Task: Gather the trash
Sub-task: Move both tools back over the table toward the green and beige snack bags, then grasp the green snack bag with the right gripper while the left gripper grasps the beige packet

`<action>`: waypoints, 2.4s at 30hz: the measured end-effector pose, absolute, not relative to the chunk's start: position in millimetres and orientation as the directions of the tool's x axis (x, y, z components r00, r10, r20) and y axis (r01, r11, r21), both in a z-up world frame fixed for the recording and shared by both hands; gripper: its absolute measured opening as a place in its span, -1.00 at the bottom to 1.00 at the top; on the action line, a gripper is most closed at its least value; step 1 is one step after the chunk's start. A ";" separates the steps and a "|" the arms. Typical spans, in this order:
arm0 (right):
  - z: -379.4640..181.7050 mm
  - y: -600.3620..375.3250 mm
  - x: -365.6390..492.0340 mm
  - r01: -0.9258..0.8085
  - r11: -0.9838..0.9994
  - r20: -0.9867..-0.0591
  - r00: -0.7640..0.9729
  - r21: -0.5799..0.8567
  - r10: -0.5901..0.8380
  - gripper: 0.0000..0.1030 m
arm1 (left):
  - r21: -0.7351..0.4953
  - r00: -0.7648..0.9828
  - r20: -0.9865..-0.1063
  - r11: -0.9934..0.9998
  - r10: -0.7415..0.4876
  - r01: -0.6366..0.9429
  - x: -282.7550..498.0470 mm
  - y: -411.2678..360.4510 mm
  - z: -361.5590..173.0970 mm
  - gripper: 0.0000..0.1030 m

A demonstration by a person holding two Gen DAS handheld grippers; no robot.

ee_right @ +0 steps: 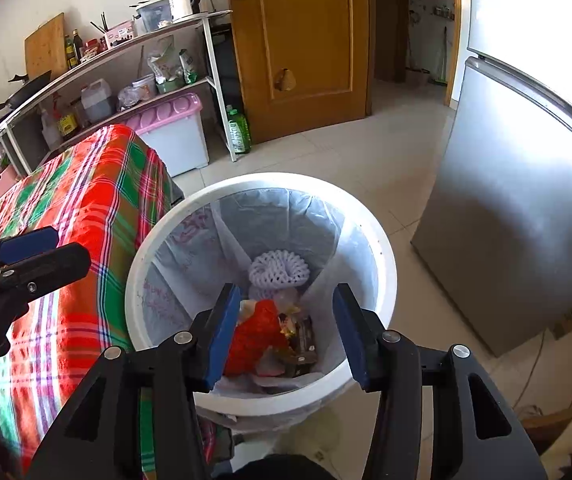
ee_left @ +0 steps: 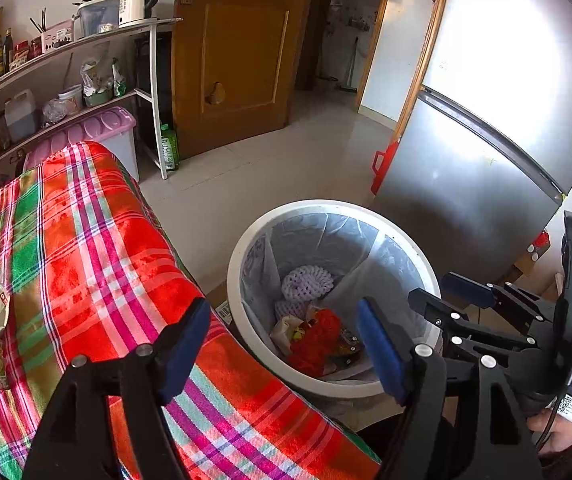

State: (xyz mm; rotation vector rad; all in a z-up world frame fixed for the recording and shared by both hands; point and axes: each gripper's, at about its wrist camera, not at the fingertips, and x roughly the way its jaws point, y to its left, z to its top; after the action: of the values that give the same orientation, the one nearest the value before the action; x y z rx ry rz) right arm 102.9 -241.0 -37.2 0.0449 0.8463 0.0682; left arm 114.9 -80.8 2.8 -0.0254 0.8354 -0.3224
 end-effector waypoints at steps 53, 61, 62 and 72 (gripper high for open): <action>-3.7 58.7 97.2 -0.548 0.797 -0.679 0.485 0.255 0.551 0.17 | -0.181 0.742 -0.666 0.948 0.077 -0.261 16.6 226.0 13.0 0.68; -14.1 79.5 114.5 -0.521 0.810 -0.712 0.458 0.269 0.532 0.17 | -0.187 0.735 -0.674 0.947 0.068 -0.259 23.9 236.1 7.4 0.68; -15.5 83.0 117.7 -0.518 0.813 -0.718 0.455 0.267 0.526 0.17 | -0.190 0.736 -0.674 0.948 0.065 -0.257 25.4 235.6 7.0 0.68; -28.5 95.9 134.0 -0.513 0.819 -0.756 0.421 0.258 0.502 0.17 | -0.205 0.725 -0.688 0.948 0.038 -0.245 37.6 236.2 0.6 0.68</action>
State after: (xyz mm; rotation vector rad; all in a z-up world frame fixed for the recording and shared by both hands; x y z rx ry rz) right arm 134.0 95.9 -28.5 -0.0128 0.9419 0.6357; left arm 37.6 236.2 0.6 -0.2926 0.7459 0.1587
